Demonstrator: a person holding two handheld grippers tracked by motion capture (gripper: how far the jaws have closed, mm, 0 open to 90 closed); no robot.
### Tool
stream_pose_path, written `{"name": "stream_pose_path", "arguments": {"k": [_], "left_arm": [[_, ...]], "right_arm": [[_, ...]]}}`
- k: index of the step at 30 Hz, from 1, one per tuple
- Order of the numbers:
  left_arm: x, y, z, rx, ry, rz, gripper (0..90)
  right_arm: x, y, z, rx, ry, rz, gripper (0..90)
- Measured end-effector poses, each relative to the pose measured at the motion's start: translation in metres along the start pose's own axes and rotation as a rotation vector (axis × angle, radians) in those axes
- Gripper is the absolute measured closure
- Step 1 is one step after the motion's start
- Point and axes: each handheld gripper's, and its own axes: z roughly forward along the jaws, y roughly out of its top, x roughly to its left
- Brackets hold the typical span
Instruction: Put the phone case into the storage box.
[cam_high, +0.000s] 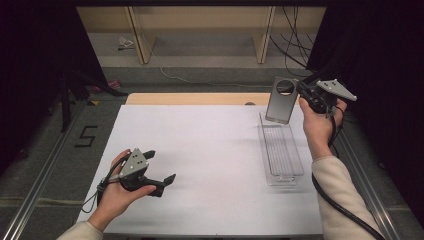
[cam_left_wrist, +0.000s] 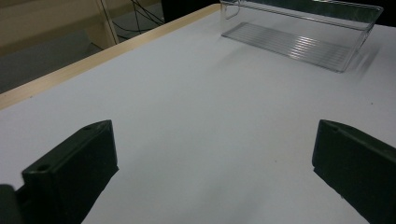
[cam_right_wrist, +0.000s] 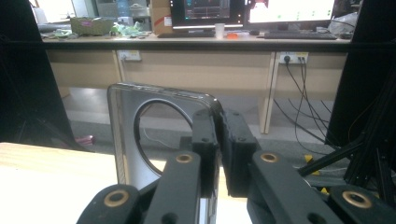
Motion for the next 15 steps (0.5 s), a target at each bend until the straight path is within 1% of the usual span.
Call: {"name": "stream_pose_path", "arguments": {"k": [15], "left_arm": [[0.0001,-0.0002,0.0002,0.0,-0.001,-0.002,0.0]], "right_arm": [[-0.0004,0.0011,0.0027,0.001,-0.002,-0.001,85.2]]}}
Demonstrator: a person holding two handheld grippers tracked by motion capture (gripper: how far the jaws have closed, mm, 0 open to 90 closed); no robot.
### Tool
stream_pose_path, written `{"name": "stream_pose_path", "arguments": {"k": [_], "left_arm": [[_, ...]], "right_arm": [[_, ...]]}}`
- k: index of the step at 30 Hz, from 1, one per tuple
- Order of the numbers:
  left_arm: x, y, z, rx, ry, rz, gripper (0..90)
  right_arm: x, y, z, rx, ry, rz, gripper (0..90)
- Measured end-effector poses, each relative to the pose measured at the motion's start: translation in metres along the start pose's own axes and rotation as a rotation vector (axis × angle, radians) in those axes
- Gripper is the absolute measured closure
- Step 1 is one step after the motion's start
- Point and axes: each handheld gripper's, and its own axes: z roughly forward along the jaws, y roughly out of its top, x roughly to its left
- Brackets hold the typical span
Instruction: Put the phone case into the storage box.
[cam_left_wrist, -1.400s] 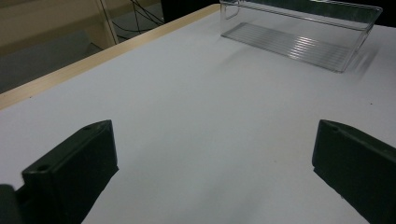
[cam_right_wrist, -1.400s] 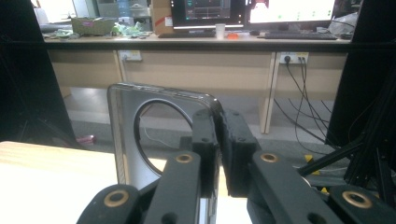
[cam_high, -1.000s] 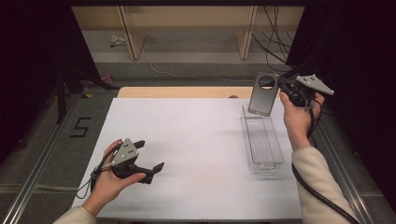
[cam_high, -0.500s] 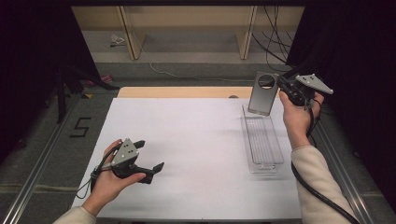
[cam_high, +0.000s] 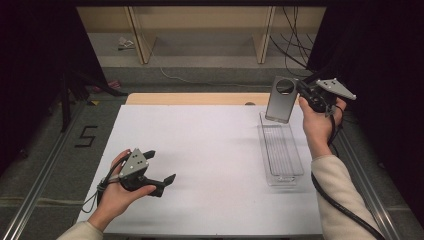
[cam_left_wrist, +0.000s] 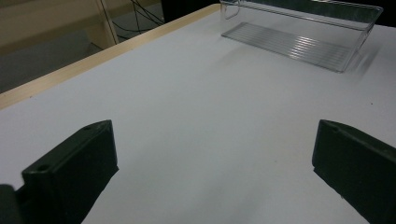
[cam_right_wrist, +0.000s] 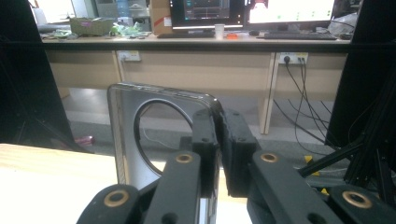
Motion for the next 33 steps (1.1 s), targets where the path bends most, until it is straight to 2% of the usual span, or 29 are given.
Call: {"name": "stream_pose_path", "arguments": {"k": [33], "left_arm": [[0.0005,-0.0007,0.0005,0.001,-0.002,-0.002,0.0]], "right_arm": [[0.0011,0.0009,0.0081,0.001,0.004,-0.004,85.2]]}}
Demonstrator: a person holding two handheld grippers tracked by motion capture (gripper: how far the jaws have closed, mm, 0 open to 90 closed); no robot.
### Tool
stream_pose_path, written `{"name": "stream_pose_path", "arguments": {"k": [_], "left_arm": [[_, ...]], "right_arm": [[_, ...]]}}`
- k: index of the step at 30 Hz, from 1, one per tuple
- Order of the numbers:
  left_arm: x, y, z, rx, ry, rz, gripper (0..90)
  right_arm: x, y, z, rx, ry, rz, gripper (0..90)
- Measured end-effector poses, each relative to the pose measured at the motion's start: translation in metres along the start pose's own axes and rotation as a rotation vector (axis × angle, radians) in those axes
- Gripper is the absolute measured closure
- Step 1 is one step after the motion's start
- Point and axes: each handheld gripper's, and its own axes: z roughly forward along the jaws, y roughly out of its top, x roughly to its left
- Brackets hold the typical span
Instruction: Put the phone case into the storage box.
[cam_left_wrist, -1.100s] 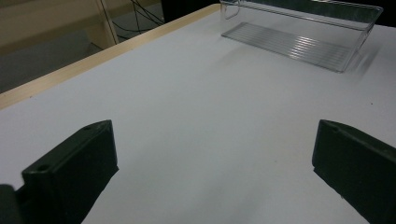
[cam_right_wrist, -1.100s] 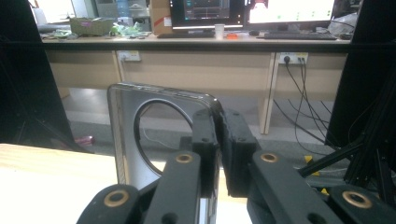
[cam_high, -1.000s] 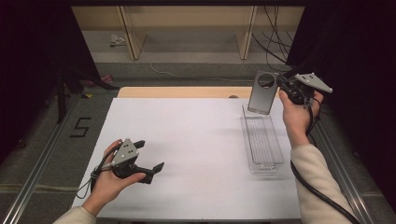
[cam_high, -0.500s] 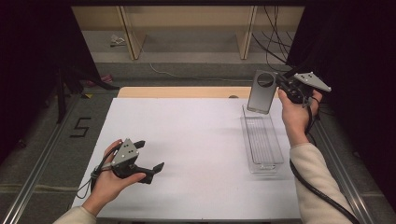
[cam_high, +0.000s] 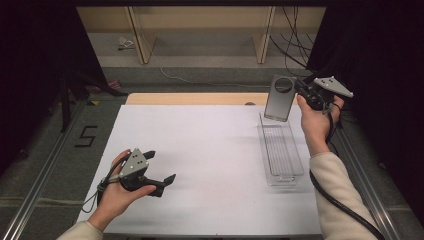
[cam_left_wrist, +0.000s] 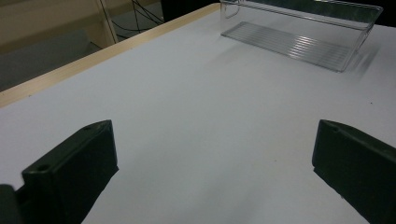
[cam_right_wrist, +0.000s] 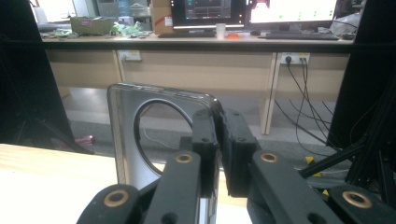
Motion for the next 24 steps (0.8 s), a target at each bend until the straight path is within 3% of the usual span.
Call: {"name": "stream_pose_path", "arguments": {"k": [24], "left_arm": [[-0.0001,-0.0002,-0.0001,0.0,-0.001,0.0,0.0]], "right_arm": [[-0.0004,0.0004,0.007,-0.002,-0.001,0.008,85.2]]}}
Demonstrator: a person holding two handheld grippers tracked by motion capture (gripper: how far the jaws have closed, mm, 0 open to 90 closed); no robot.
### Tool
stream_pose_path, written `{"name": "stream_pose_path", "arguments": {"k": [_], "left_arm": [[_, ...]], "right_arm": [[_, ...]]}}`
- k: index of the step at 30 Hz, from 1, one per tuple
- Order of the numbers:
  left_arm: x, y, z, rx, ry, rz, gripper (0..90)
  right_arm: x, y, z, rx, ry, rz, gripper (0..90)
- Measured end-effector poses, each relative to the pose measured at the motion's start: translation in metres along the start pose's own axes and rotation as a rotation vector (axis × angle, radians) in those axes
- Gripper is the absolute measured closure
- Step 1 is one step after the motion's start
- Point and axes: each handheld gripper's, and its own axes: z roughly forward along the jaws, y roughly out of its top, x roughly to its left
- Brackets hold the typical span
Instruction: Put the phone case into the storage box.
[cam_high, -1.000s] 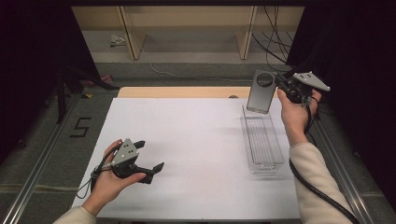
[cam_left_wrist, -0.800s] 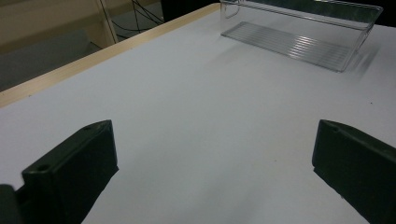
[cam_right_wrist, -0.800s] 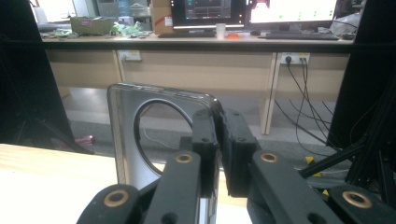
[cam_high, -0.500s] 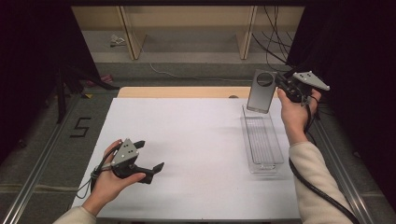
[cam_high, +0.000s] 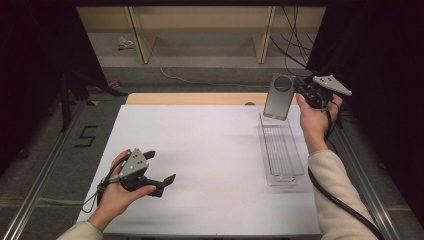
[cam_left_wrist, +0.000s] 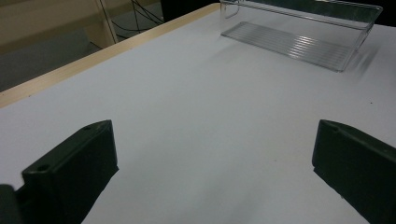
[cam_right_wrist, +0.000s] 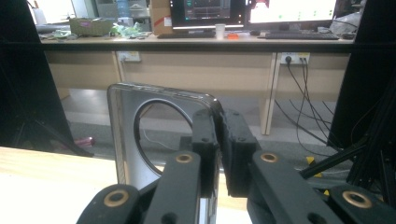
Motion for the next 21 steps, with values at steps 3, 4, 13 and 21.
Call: {"name": "stream_pose_path", "arguments": {"k": [3,4,13,21], "left_arm": [[-0.0003,0.0003,-0.0003,-0.001,0.001,0.002,0.0],[-0.0006,0.0001,-0.0001,0.0,0.0,0.001,0.0],[-0.0003,-0.0006,0.0,0.005,-0.003,0.0,0.0],[-0.0008,-0.0012,0.0005,0.006,-0.005,0.001,0.0]], "right_arm": [[-0.0005,-0.0003,0.0001,0.001,-0.003,-0.002,85.2],[-0.0007,-0.0007,0.0002,0.002,-0.005,-0.005,85.2],[-0.003,-0.0025,0.002,0.006,-0.012,-0.007,85.2],[-0.0046,-0.0041,0.0045,0.006,-0.013,-0.007,85.2]]}}
